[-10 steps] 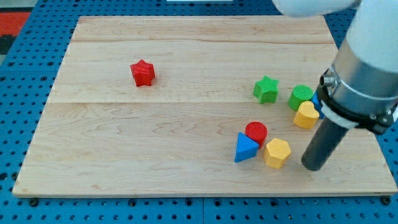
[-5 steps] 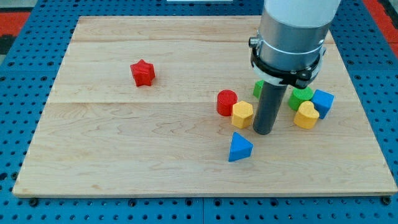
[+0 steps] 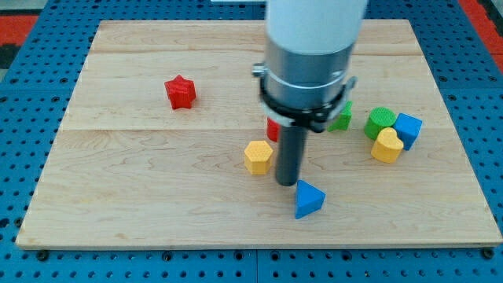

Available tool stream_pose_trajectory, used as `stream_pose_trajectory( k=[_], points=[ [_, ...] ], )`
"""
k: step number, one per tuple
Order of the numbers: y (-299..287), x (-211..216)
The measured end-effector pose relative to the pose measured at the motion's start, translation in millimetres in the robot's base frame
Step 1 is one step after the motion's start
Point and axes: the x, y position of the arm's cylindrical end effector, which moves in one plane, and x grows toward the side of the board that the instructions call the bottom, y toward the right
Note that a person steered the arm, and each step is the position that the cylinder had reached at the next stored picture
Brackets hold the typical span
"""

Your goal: Move the yellow hexagon below the red star

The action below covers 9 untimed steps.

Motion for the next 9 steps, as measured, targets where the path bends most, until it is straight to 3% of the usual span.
stream_pose_trajectory(
  k=[2,9],
  points=[
    [-49,-82],
    [-138,-146]
  ],
)
